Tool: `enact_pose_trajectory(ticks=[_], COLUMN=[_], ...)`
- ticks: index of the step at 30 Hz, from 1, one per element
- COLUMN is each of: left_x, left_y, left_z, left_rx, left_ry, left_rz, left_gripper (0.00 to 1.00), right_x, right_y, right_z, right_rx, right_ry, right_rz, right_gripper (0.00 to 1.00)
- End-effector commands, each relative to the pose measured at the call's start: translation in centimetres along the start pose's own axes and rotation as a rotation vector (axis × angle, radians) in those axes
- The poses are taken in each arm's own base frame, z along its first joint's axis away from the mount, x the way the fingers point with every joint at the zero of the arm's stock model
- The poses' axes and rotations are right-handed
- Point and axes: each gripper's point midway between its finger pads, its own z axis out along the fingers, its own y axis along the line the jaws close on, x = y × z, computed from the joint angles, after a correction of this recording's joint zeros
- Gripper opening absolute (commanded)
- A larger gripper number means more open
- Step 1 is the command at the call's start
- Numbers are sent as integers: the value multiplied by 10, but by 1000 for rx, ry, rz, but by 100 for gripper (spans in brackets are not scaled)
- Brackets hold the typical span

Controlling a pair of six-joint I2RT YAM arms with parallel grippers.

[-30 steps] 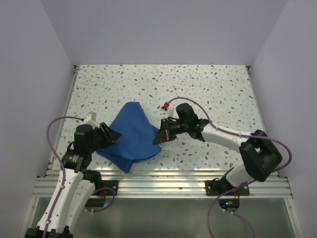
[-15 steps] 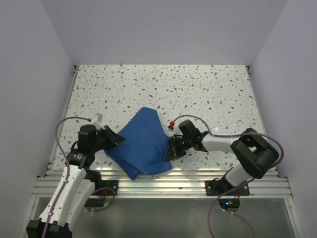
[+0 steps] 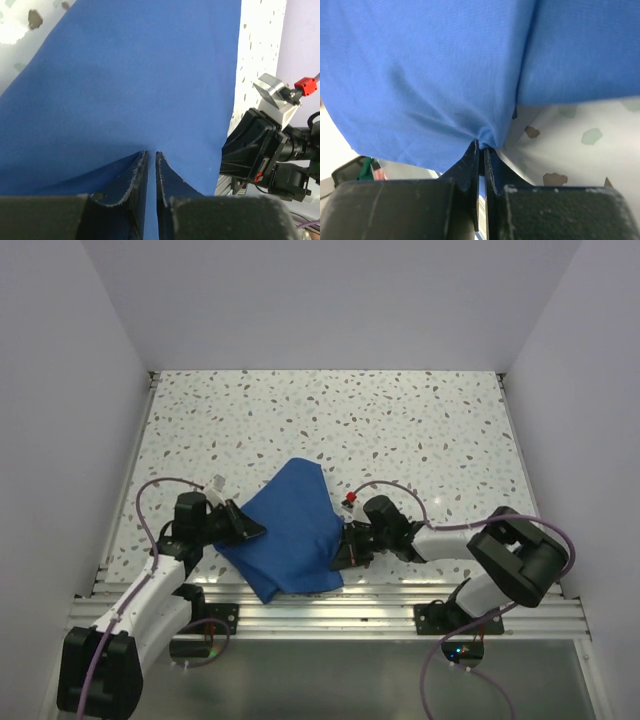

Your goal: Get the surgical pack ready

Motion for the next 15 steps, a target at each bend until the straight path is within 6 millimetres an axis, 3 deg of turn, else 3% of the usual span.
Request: enact_pose_trajectory(ticks=[1,5,6,7,8,11,12,13,15], left_x=[-22,-42,-45,-60,-60,-81,-79,-84,-77], left_y=[-21,-28,-29,-44,-42,-65,-67,-79,-83], left_z=[8,21,23,21,21,1,-5,-17,-26], left_rx=[109,99,91,102,69,76,69,94,103], left_ry=[-81,-67,-56,-73,-60,-137,-136,-173,-158], left_rz=[64,100,125,158,164,267,301,343,402], left_gripper=[15,14,14,14,15,35,44,49,56], right_x=[-4,-14,-16,-21,-22,-26,-30,-26,-28], right_y=[3,18,23,29,28,30,34,31,32], right_z=[1,3,3,2,1,-6,-12,-14,-24], right_rx=[-15,-66,-81,-93,-79,-38,-39,-14,8], right_ry=[-93,-147,-154,-165,-165,-171,-190,-175,-193], right_rz=[2,-9,-13,-21,-20,-43,-71,-67,-105], right_gripper=[0,0,2,5,8,20,27,34,55])
